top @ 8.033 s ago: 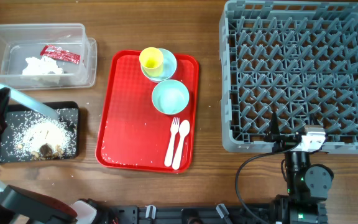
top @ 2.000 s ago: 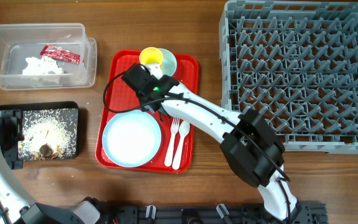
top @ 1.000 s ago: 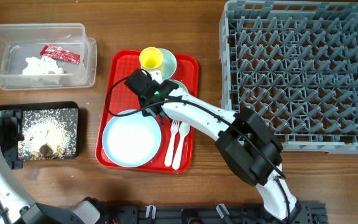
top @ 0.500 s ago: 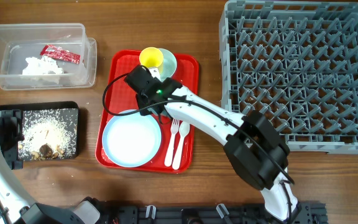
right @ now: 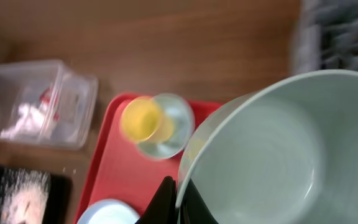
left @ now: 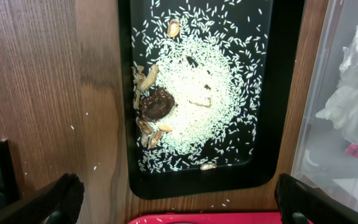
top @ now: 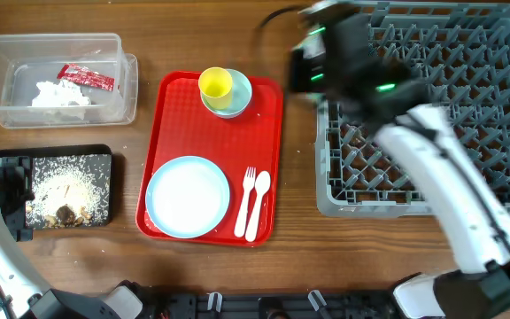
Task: Sort waste into correct bins and load items into the dishwasher rack
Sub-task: 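Lift the bowl with right gripper and place it in the rack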
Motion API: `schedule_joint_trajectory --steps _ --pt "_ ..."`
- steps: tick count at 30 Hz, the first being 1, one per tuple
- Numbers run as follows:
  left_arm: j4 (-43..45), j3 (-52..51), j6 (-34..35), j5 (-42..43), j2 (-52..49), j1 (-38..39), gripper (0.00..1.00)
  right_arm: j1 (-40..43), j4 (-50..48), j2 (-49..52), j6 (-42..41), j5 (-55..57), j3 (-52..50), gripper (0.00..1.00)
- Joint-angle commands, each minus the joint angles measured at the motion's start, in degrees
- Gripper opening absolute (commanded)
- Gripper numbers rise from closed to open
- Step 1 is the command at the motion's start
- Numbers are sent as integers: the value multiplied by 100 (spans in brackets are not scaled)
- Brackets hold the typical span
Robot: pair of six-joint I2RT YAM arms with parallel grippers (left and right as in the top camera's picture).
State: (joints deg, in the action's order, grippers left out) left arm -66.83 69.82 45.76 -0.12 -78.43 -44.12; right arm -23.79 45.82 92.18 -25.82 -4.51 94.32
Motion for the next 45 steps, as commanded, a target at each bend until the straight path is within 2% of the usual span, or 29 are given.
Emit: schedule_joint_trajectory --steps 1,6,12,15,18,21,24,39,42,45 --pt "0 59 11 -15 4 -31 100 1392 118 -63 688 -1711 59 4" --pt "0 59 11 -15 4 -31 100 2986 20 271 1539 -4129 59 4" --pt "0 59 11 -15 4 -31 100 3864 -509 1137 1696 -5993 59 4" --pt "0 59 11 -15 4 -31 100 4004 -1373 1692 1091 -7106 59 4" --pt "0 59 11 -15 4 -31 100 4017 -2802 2376 -382 -7823 59 4" --pt "0 59 11 -15 4 -31 100 4059 -3731 2815 -1429 -7858 59 4" --pt "0 59 11 -15 4 -31 100 4164 -4175 3025 -1867 -7851 59 4" --pt "0 59 11 -15 4 -31 100 4358 -3875 3053 -1805 -7737 -28 4" --pt "0 59 11 -15 4 -31 100 4363 -3805 3174 -1919 -7523 -28 4" --pt "0 59 11 -15 4 -31 100 4376 -3414 3213 -1598 -7149 -28 4"
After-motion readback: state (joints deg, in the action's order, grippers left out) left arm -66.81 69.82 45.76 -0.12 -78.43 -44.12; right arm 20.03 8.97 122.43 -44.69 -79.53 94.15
